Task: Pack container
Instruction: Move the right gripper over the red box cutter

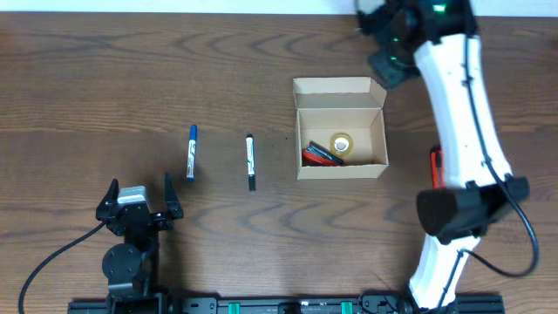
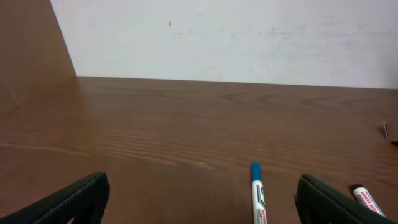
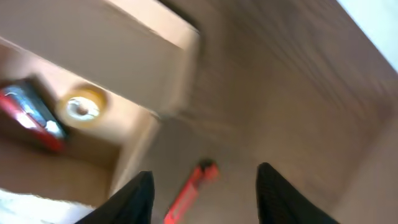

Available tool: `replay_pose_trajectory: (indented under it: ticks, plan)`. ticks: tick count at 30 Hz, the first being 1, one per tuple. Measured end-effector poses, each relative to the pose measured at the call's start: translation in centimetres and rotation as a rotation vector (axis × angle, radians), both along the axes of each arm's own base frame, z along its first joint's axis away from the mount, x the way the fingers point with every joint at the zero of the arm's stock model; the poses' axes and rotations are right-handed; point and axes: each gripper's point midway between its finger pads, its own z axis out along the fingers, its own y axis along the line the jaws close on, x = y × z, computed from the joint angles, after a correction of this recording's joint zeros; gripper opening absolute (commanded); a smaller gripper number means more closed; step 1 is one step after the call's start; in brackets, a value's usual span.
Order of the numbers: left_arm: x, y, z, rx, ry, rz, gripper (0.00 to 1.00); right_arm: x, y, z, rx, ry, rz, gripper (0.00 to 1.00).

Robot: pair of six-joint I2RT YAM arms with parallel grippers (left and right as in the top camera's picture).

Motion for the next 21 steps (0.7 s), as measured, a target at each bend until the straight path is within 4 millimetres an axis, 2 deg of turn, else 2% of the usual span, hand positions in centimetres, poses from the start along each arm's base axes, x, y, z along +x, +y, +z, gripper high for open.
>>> replay_pose_trajectory:
  ticks: [4,7,9,11,13,15,21]
  plan:
    - [0.0,0.0,0.0,0.0,0.0,0.0,0.95,-3.2,-3.8,5.0,0.013,-0.106,-0.138,0.6]
    - [0.0,0.0,0.0,0.0,0.0,0.0,0.95,-6.8,-6.3,8.8,0.05,-0.183,-0.222,0.59]
    - [0.0,0.0,0.0,0.0,0.0,0.0,0.95,-8.8,-7.5,10.8,0.085,-0.237,-0.259,0.6]
    - [0.0,0.0,0.0,0.0,0.0,0.0,0.95,-10.3,-8.2,12.0,0.113,-0.276,-0.281,0.6]
    - [0.0,0.0,0.0,0.0,0.0,0.0,0.95,-11.2,-8.5,11.9,0.129,-0.278,-0.293,0.6]
    - [0.0,0.0,0.0,0.0,0.0,0.0,0.95,-11.5,-8.7,10.6,0.138,-0.251,-0.304,0.61]
    - [0.0,0.0,0.0,0.0,0.0,0.0,0.95,-11.6,-8.5,1.8,0.135,-0.019,-0.315,0.64]
